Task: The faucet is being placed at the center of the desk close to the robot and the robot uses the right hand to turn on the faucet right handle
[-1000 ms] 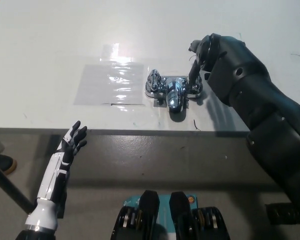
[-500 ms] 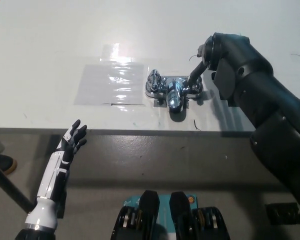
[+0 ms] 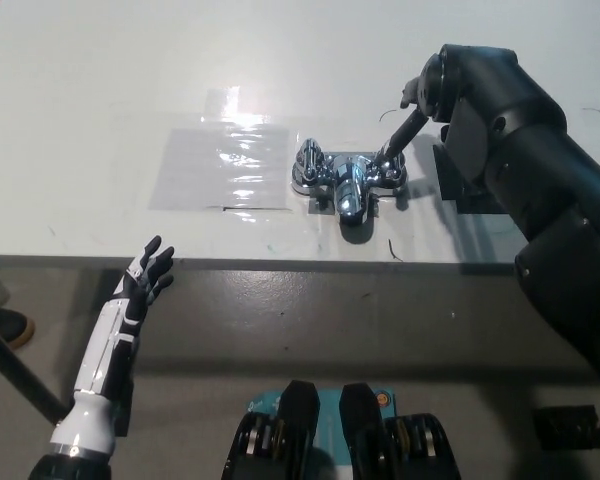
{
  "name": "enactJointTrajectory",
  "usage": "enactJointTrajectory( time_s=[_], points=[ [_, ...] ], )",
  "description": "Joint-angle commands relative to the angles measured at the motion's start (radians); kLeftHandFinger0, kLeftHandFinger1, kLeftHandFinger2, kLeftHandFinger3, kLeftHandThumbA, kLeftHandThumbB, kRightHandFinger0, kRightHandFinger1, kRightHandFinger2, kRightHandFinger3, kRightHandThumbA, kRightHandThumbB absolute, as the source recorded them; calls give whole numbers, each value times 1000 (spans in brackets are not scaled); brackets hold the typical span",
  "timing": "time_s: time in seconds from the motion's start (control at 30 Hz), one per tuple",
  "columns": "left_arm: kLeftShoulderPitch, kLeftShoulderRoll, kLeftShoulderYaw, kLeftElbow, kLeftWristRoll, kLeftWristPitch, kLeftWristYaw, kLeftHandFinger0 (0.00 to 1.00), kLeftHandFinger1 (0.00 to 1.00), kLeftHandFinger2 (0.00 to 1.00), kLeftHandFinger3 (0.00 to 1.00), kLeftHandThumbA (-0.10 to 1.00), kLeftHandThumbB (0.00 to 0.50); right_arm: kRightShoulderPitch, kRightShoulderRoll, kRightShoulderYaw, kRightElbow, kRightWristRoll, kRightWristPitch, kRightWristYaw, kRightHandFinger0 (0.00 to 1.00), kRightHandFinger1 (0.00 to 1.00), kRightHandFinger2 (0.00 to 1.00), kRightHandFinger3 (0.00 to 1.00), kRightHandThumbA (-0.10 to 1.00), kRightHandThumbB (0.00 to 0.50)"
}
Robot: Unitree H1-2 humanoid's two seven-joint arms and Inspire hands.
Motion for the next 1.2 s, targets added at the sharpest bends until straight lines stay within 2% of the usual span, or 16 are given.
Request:
enactJointTrajectory(
  time_s=[0.0,0.07,0.1,0.2,0.27,0.33,0.47,0.53,0.6,0.63,0.83,0.9,0.93,1.0,1.07,1.17],
  points=[
    [-20,16,8,-26,2,-14,-2,1000,1000,1000,1000,1000,297,-72,-41,8,-5,-31,-15,11,1000,1000,1000,1000,790,278],
    [-20,16,8,-27,0,-11,-3,1000,1000,1000,1000,1000,305,-70,-42,6,-4,-30,-6,6,1000,1000,1000,1000,763,290],
    [-22,18,8,-27,-3,-10,-5,1000,1000,1000,1000,1000,305,-69,-43,15,-2,-39,-11,15,1000,1000,1000,1000,785,281],
    [-25,19,8,-26,-1,-7,-5,1000,1000,1000,1000,1000,309,-65,-43,26,0,-48,-18,24,1000,1000,1000,1000,805,299],
    [-26,20,7,-24,2,-14,-5,1000,1000,1000,1000,1000,299,-63,-44,12,-1,-33,-19,26,1000,1000,1000,1000,791,287],
    [-25,18,7,-24,-5,-12,-6,1000,1000,1000,1000,1000,297,-60,-43,4,0,-27,-5,25,1000,1000,1000,1000,751,305],
    [-26,21,6,-28,0,-16,-7,1000,1000,1000,1000,1000,295,-55,-42,32,3,-55,-10,32,1000,1000,1000,1000,779,345],
    [-19,17,5,-31,-3,-13,-5,1000,1000,1000,1000,1000,299,-44,-43,28,3,-51,-1,12,1000,1000,1000,1000,737,384],
    [-16,16,4,-31,-2,-15,-6,1000,1000,1000,1000,1000,301,-36,-43,24,1,-49,9,-10,1000,1000,1000,1000,712,399],
    [-10,18,3,-38,1,-8,-7,1000,1000,1000,1000,1000,301,-27,-40,25,1,-53,33,-36,1000,1000,1000,1000,704,437],
    [11,14,0,-48,-5,-1,-9,1000,1000,1000,1000,1000,306,-2,-41,45,1,-67,27,-39,1000,1000,1000,1000,734,477],
    [12,13,-1,-45,0,-6,-7,1000,1000,1000,1000,1000,300,0,-43,60,3,-77,15,-19,1000,1000,1000,1000,808,450],
    [12,12,0,-44,2,-9,-5,1000,1000,1000,1000,1000,301,0,-45,64,4,-79,10,-13,1000,1000,1000,1000,831,454],
    [12,11,0,-39,4,-12,-3,1000,1000,1000,1000,1000,298,-3,-51,68,4,-80,1,4,1000,1000,1000,1000,838,448],
    [13,11,0,-39,2,-11,-4,1000,1000,1000,1000,1000,302,-10,-58,82,7,-91,-7,33,1000,1000,1000,1000,857,412],
    [11,15,0,-34,5,-20,-5,1000,1000,1000,1000,1000,298,-14,-63,88,5,-95,-5,23,1000,1000,1000,1000,837,406]
  ],
)
